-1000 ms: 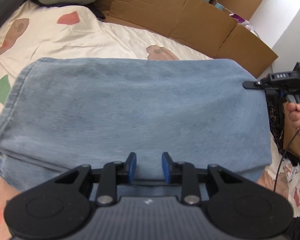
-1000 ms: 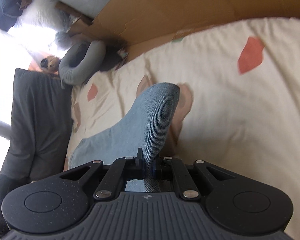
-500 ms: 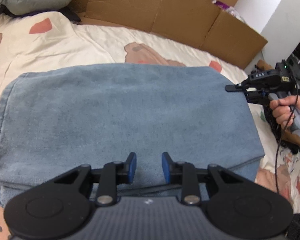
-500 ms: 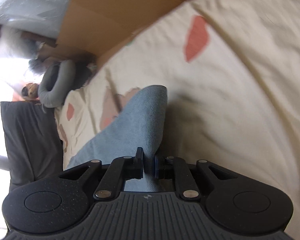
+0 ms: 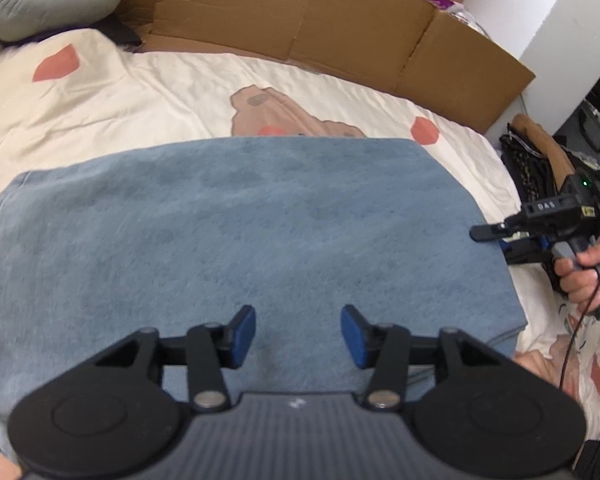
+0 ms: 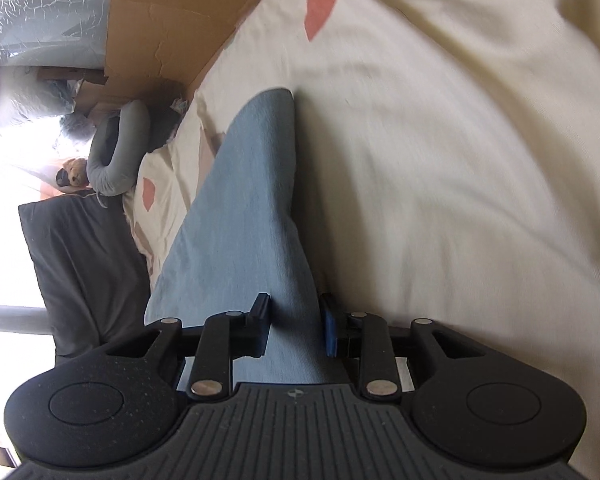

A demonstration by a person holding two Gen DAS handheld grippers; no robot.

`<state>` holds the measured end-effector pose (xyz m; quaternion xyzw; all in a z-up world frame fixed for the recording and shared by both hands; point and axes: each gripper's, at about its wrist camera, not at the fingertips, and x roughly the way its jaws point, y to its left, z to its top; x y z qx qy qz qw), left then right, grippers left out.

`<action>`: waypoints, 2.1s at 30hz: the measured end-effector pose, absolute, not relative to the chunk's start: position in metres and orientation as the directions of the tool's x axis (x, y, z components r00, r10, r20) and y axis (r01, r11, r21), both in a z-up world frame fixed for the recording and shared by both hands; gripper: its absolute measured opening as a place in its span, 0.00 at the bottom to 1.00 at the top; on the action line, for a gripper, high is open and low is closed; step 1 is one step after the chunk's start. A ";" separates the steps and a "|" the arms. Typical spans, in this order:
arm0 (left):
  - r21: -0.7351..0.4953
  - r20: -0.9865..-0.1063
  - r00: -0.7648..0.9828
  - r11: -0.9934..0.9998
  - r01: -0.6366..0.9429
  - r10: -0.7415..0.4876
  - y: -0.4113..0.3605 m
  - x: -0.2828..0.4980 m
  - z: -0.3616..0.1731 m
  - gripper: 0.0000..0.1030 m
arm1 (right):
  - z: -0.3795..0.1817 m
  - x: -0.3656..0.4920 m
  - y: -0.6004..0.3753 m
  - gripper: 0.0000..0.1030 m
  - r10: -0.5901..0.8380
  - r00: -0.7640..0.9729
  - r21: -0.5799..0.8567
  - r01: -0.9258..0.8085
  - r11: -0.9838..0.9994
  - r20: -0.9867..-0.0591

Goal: Fold clothes

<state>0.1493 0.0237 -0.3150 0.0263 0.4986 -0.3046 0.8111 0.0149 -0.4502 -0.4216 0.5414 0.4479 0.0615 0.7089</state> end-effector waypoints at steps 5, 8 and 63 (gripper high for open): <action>-0.251 -0.826 0.322 0.814 0.525 -0.462 0.018 0.159 -0.315 0.59 | -0.421 -0.002 -0.448 0.26 0.590 0.579 0.826 0.397 0.400 -0.563; -0.249 -0.829 0.336 0.833 0.494 -0.448 0.020 0.162 -0.318 0.65 | -0.421 -0.013 -0.448 0.26 0.596 0.582 0.833 0.396 0.387 -0.554; -0.332 -0.867 0.208 0.836 0.437 -0.453 0.031 0.102 -0.362 0.02 | -0.374 -0.006 -0.410 0.07 0.577 0.629 0.850 0.327 0.413 -0.522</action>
